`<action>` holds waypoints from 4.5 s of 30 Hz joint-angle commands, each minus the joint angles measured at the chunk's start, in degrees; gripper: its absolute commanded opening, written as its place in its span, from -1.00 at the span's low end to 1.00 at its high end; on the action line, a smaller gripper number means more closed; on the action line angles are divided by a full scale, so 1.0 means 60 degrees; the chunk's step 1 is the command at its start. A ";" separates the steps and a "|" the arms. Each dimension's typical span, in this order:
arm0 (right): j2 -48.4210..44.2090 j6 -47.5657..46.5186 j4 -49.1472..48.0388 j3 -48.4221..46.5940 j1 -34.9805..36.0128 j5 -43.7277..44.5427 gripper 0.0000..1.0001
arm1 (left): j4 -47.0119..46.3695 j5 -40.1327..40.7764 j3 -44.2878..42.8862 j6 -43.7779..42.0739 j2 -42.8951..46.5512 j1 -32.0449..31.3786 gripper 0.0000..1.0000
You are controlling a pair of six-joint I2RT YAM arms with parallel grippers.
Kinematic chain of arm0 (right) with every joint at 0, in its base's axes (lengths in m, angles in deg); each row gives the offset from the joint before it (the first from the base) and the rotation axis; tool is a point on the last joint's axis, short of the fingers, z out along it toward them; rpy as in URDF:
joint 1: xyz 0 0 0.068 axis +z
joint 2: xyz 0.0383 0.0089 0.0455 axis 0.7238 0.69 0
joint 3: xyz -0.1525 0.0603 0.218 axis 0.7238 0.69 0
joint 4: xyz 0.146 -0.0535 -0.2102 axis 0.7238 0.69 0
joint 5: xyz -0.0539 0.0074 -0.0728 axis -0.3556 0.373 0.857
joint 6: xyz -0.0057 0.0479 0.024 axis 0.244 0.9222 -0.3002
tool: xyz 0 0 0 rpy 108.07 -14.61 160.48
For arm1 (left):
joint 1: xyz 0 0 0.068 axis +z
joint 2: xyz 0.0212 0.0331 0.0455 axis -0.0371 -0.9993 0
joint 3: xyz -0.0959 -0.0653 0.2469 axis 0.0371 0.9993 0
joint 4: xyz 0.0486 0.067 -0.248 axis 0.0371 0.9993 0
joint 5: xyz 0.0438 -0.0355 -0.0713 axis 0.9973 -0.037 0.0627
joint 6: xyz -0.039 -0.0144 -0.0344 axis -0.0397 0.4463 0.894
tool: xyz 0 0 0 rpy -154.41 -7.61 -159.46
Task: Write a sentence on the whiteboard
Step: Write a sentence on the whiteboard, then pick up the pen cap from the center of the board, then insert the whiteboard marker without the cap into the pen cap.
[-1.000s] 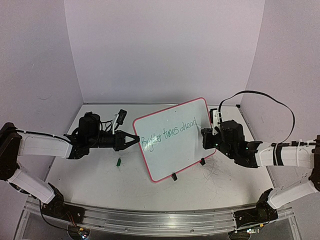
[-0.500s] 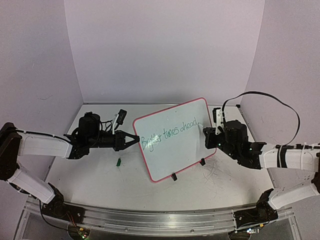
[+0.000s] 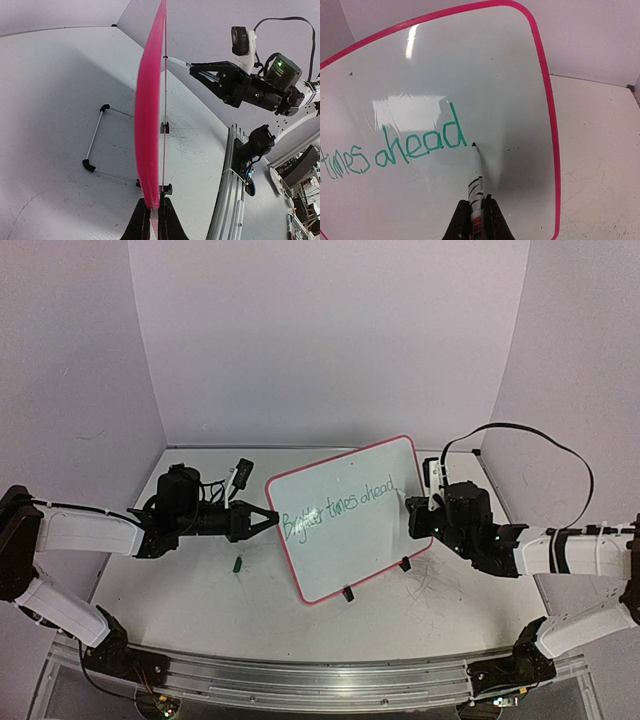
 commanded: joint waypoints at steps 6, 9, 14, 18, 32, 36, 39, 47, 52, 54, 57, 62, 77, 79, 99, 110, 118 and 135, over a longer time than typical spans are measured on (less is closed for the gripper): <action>0.0328 -0.0092 -0.0417 -0.0425 -0.0047 0.0190 -1.00 | 0.0231 0.0310 -0.0132 -0.0306 0.0248 0.0063 -1.00; 0.0288 -0.0092 -0.0407 -0.0445 -0.0048 0.0194 -1.00 | 0.0225 0.0312 -0.0119 -0.0314 0.0248 0.0062 -1.00; -0.0812 0.0037 0.0059 -0.0595 -0.0048 0.0187 -1.00 | 0.0241 0.0336 -0.0193 -0.0305 0.0251 0.0061 -1.00; -0.2229 -0.0198 0.0976 -0.0652 -0.0047 0.0484 -1.00 | 0.0371 0.0521 -0.0274 -0.0385 0.0420 0.0065 -0.90; -0.3305 -0.0628 0.2741 -0.1373 -0.0048 0.0534 -1.00 | 0.2731 0.0997 -0.1380 -0.1024 0.2527 0.0058 0.46; -0.3444 -0.0556 0.2926 -0.1424 -0.0049 0.0360 -1.00 | 0.4462 0.2194 -0.1171 -0.0814 0.3795 0.0059 0.55; -0.3383 -0.0441 0.3050 -0.1494 -0.0044 0.0026 -1.00 | 0.5678 0.3615 -0.0785 0.0276 0.4753 0.0065 0.55; -0.3000 -0.0230 0.3082 -0.1747 0.0066 -0.1219 -1.00 | 0.7964 0.5351 -0.0148 0.3208 0.5095 0.0064 0.36; -0.2988 -0.0162 0.3159 -0.1882 0.0277 -0.1510 -1.00 | 0.7950 0.5069 0.0061 0.3086 0.3581 0.0064 0.31; -0.2975 -0.0059 0.3172 -0.1844 0.0392 -0.1605 -1.00 | 0.7927 0.4932 -0.0142 0.2724 0.2790 0.0055 0.27; -0.2918 0.0126 0.3206 -0.1773 0.0650 -0.1616 -1.00 | 0.7880 0.4710 -0.0407 0.2273 0.1655 0.0032 0.20; -0.2902 0.0113 0.3273 -0.1758 0.1210 -0.1174 -1.00 | 0.7612 0.4575 -0.0735 0.1797 0.0451 -0.0094 0.04; -0.2959 -0.0028 0.3416 -0.1907 0.1560 -0.0729 -1.00 | 0.6699 0.5324 -0.1667 0.1031 -0.2171 -0.0431 -0.32; -0.2965 -0.0075 0.3658 -0.1985 0.1567 -0.0669 -1.00 | 0.6712 0.5598 -0.1645 0.0977 -0.2239 -0.0506 -0.35; -0.2835 -0.0207 0.3704 -0.2095 0.1628 -0.0554 -1.00 | 0.6857 0.6724 -0.1465 0.1747 -0.2653 -0.0647 -0.45; -0.3117 -0.1313 0.3714 -0.2382 0.1624 -0.0874 -1.00 | 0.8057 0.7954 -0.1345 0.1718 -0.0608 -0.0742 -0.93; -0.2373 -0.1845 0.4816 -0.3674 0.1635 -0.4393 -1.00 | 0.9349 0.7815 -0.2410 0.1282 0.3435 -0.0764 -1.00; 0.0214 0.0322 0.6072 -0.6309 0.1700 -0.8827 -1.00 | 0.6183 0.4431 -0.2369 -0.7040 0.4751 -0.2699 -1.00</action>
